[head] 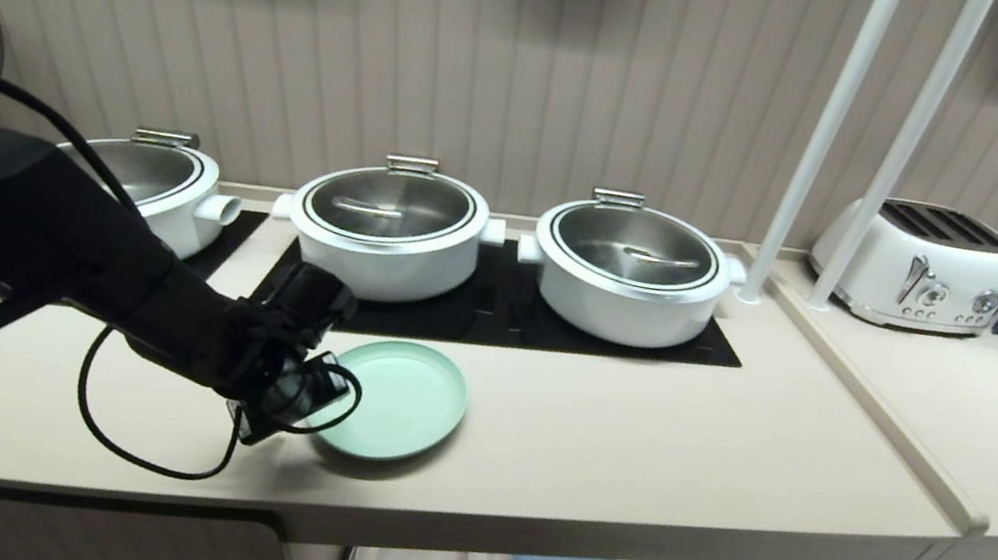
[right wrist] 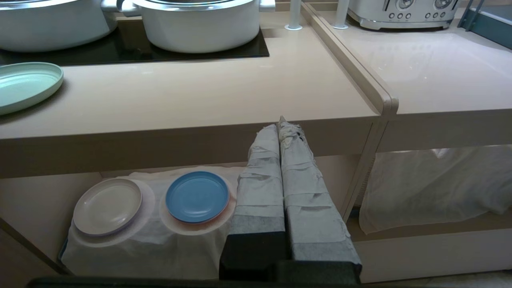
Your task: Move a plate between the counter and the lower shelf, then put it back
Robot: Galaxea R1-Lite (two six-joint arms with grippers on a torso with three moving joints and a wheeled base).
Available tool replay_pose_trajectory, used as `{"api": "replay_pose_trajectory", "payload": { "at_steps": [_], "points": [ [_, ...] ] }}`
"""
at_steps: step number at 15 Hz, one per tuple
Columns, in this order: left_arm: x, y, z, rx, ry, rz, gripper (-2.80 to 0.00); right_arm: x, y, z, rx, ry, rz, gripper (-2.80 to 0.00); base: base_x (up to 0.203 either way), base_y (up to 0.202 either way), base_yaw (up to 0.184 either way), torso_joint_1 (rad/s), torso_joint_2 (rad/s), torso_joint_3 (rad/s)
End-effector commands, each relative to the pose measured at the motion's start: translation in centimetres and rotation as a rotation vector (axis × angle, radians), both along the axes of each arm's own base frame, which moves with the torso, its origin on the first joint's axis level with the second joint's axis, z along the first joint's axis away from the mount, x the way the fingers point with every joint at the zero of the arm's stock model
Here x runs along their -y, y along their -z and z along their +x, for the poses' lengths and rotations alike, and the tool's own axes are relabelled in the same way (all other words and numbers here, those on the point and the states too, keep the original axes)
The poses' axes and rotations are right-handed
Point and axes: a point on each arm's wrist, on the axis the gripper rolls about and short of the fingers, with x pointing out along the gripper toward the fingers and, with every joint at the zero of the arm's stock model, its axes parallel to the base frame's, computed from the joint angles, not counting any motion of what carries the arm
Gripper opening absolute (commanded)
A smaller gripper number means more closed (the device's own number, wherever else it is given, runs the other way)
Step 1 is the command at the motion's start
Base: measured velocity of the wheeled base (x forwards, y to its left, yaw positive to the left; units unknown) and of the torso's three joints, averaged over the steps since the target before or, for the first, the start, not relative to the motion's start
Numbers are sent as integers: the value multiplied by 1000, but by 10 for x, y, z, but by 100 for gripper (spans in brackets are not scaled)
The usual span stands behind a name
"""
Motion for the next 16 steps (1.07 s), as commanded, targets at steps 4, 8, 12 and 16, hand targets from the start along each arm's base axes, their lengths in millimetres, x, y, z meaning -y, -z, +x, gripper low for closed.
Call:
{"api": "replay_pose_trajectory", "payload": {
  "at_steps": [4, 8, 12, 16],
  "points": [
    [-4, -33, -10, 83, -16, -16, 0, 0, 0, 0, 0, -2, 0, -280, 0, 0, 0, 0, 0, 0],
    [-12, -54, -36, 117, -27, 3, 0, 0, 0, 0, 0, 0, 0, -280, 0, 0, 0, 0, 0, 0],
    [-24, -71, -84, 120, -39, 70, 0, 0, 0, 0, 0, 0, 0, -280, 0, 0, 0, 0, 0, 0],
    [-34, -79, -135, 113, -53, 165, 0, 0, 0, 0, 0, 0, 0, -280, 0, 0, 0, 0, 0, 0]
  ]
}}
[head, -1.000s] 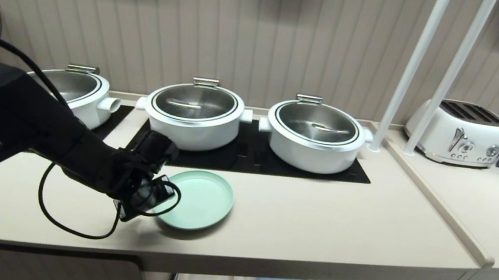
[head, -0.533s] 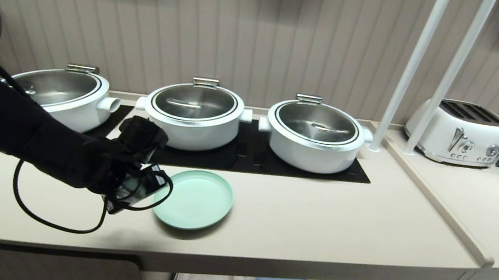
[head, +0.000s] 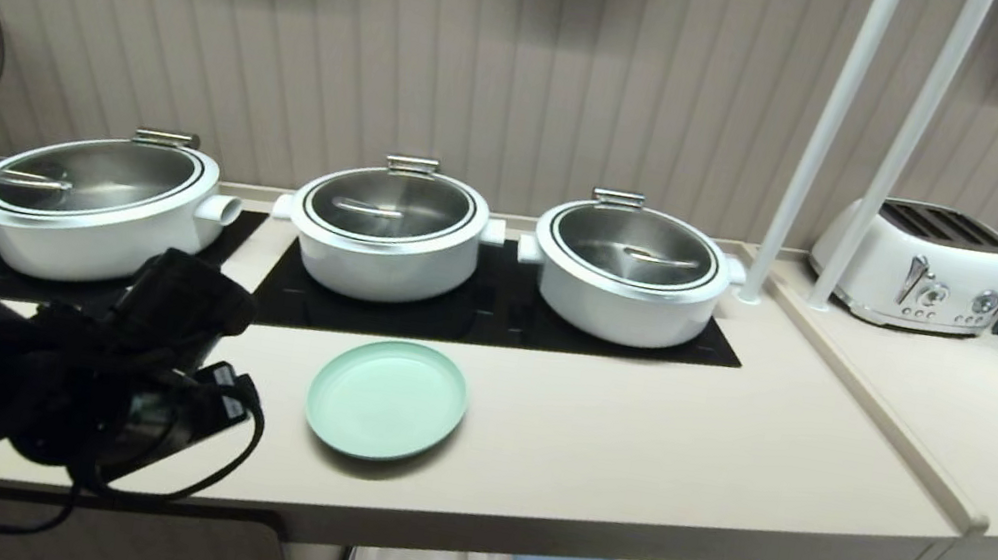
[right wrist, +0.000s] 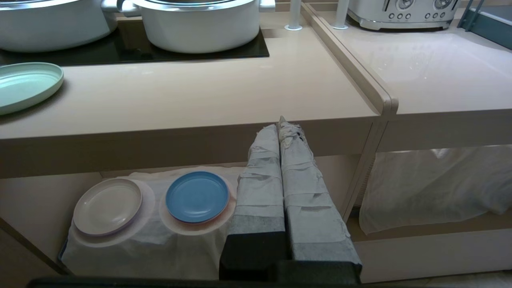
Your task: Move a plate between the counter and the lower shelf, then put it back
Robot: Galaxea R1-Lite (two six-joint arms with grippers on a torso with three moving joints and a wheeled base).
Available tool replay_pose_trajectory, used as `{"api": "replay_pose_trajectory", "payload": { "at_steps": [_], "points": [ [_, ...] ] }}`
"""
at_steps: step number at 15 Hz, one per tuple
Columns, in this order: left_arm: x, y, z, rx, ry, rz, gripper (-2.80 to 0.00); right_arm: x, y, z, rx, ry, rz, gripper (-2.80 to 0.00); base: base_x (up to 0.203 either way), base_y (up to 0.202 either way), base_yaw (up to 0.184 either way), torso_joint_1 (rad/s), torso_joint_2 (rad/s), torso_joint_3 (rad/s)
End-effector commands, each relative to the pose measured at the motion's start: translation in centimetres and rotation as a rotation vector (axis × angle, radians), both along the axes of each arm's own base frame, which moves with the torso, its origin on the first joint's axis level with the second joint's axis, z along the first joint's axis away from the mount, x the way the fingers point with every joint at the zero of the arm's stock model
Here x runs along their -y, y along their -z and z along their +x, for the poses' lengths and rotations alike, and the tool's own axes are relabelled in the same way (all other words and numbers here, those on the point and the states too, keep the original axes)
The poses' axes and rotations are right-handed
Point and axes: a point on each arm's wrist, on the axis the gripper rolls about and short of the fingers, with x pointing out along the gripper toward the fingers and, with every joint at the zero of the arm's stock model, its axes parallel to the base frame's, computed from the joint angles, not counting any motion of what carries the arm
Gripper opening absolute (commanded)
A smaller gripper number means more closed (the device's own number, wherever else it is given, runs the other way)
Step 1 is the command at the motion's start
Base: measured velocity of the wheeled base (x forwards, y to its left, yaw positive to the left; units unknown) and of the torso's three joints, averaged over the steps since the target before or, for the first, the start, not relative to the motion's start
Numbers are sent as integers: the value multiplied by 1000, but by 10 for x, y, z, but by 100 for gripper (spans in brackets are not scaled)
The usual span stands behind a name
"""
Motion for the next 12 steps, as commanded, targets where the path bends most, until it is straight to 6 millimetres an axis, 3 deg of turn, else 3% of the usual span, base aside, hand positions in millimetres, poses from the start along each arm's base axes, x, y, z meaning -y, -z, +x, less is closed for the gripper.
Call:
{"api": "replay_pose_trajectory", "payload": {
  "at_steps": [1, 5, 12],
  "points": [
    [-9, -10, -30, 33, -11, 20, -280, 0, 0, 0, 0, 0, -1, -280, 0, 0, 0, 0, 0, 0],
    [-20, -15, -51, 57, -15, 73, -280, 0, 0, 0, 0, -1, -1, -280, 0, 0, 0, 0, 0, 0],
    [-46, -28, -55, 106, -126, 192, -280, 0, 0, 0, 0, 0, -1, -280, 0, 0, 0, 0, 0, 0]
  ]
}}
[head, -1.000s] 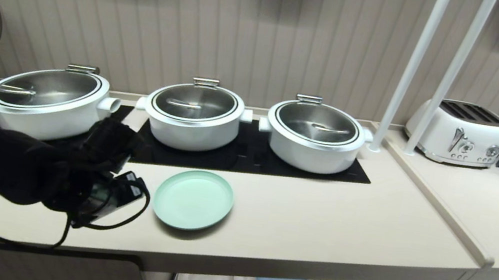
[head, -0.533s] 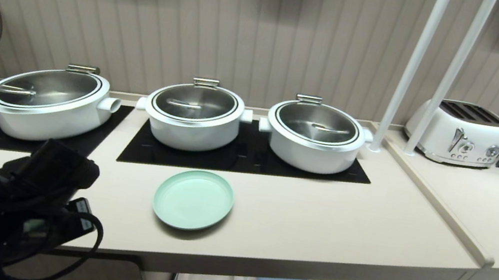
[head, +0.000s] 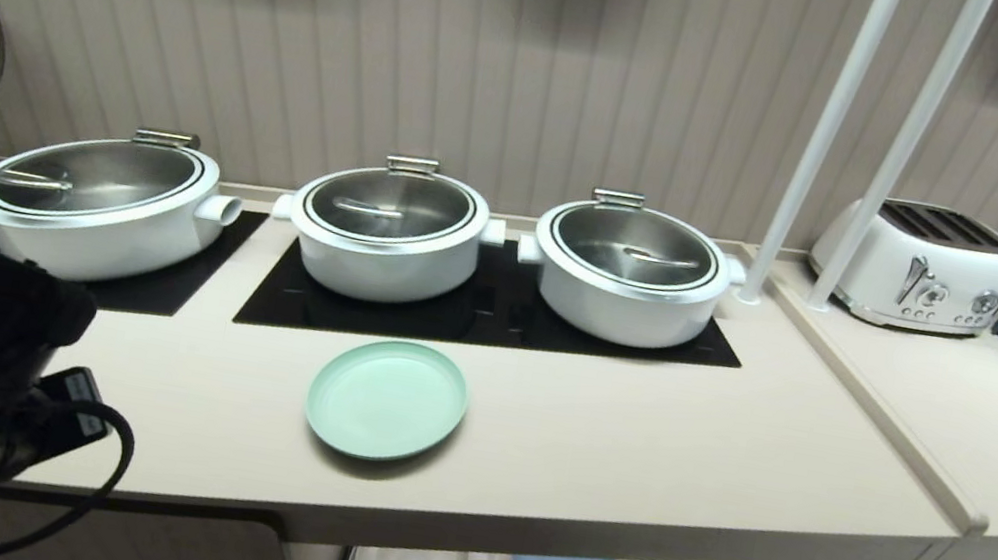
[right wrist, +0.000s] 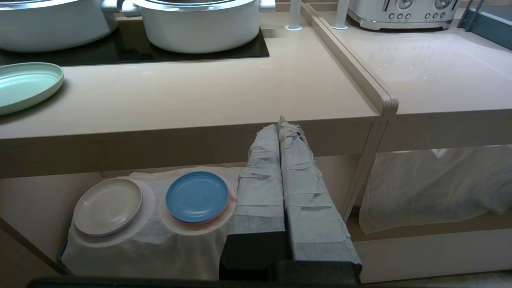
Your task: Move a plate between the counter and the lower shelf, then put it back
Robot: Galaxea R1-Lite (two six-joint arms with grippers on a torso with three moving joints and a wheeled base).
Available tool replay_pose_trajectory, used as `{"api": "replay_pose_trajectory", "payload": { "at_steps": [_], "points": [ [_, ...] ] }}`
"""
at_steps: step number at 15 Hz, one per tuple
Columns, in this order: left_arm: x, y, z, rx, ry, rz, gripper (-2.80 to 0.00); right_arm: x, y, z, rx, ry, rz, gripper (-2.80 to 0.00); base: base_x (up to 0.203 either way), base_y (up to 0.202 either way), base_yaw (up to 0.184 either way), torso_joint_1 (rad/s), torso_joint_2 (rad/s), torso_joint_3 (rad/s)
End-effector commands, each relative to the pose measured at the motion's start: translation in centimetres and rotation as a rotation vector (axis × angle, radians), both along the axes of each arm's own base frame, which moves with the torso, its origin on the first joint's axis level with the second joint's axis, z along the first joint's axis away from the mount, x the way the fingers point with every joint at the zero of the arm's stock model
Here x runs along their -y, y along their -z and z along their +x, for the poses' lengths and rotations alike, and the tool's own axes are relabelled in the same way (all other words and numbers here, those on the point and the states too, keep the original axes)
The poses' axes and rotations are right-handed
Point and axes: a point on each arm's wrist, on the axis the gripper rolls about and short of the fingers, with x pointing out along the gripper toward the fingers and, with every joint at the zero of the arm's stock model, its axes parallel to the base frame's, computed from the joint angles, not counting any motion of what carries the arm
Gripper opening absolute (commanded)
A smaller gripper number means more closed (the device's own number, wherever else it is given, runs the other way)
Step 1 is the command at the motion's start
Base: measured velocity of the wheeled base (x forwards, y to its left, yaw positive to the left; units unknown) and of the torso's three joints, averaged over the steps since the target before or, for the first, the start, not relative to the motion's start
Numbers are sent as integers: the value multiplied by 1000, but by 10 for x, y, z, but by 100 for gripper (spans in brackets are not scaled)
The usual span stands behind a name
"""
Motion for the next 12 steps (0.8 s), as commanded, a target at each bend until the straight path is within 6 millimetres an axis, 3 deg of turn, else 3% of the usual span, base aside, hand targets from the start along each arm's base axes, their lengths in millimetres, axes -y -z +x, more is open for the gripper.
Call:
{"api": "replay_pose_trajectory", "payload": {
  "at_steps": [1, 7, 9, 12],
  "points": [
    [-3, -3, -3, 20, -26, 22, -280, 0, 0, 0, 0, 0, 0, -280, 0, 0, 0, 0, 0, 0],
    [-4, -30, -23, 158, 136, 150, -280, 0, 0, 0, 0, 0, 0, -280, 0, 0, 0, 0, 0, 0],
    [-9, -27, -50, 207, 279, 194, -280, 0, 0, 0, 0, 0, 0, -280, 0, 0, 0, 0, 0, 0],
    [-21, -5, -97, 303, 514, 270, -280, 0, 0, 0, 0, 0, 0, -280, 0, 0, 0, 0, 0, 0]
  ]
}}
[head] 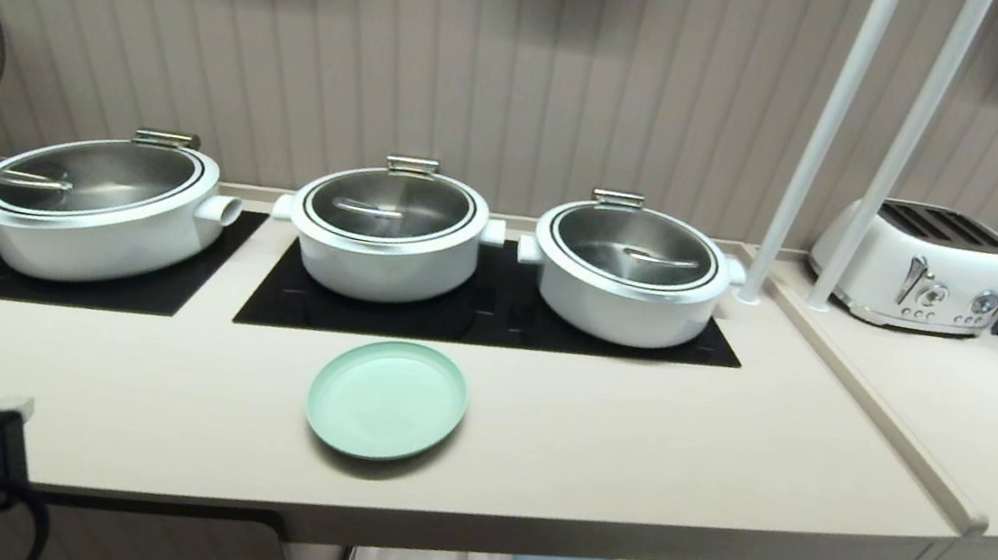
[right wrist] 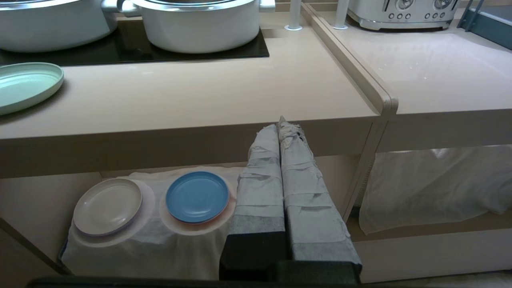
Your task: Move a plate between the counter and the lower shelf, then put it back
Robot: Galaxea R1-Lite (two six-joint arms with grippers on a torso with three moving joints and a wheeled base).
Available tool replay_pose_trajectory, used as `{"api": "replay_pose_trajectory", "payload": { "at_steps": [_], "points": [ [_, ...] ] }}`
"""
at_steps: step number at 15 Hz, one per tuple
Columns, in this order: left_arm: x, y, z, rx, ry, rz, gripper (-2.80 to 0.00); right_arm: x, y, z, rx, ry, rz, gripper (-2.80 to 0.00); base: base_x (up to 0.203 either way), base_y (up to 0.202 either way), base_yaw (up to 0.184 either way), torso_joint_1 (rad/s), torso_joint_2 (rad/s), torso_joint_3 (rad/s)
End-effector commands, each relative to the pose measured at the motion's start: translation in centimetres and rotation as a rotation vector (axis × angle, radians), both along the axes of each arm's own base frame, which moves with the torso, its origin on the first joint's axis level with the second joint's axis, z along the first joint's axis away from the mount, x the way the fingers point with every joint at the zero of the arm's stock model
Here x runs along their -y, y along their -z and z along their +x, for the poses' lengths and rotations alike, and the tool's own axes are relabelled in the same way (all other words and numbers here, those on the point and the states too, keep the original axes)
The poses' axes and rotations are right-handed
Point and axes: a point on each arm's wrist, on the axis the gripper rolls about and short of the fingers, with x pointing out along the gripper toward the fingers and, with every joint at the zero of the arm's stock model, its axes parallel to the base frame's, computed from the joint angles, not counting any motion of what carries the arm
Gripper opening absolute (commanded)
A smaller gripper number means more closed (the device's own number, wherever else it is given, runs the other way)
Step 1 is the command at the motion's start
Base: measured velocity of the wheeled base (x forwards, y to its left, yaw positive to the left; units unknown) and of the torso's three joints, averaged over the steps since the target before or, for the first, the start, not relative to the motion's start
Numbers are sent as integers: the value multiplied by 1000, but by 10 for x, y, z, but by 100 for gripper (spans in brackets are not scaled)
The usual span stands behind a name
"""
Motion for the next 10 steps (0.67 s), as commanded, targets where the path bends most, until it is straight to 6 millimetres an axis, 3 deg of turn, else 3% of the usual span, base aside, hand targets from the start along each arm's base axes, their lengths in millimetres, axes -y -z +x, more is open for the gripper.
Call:
{"api": "replay_pose_trajectory", "payload": {
  "at_steps": [1, 5, 10],
  "points": [
    [-11, 14, -43, 119, 137, 44, -280, 0, 0, 0, 0, 0, 0, -280, 0, 0, 0, 0, 0, 0],
    [-19, 44, -88, 238, 258, 81, -280, 0, 0, 0, 0, 0, 0, -280, 0, 0, 0, 0, 0, 0],
    [-20, 72, -119, 276, 242, 94, -280, 0, 0, 0, 0, 0, 0, -280, 0, 0, 0, 0, 0, 0]
  ]
}}
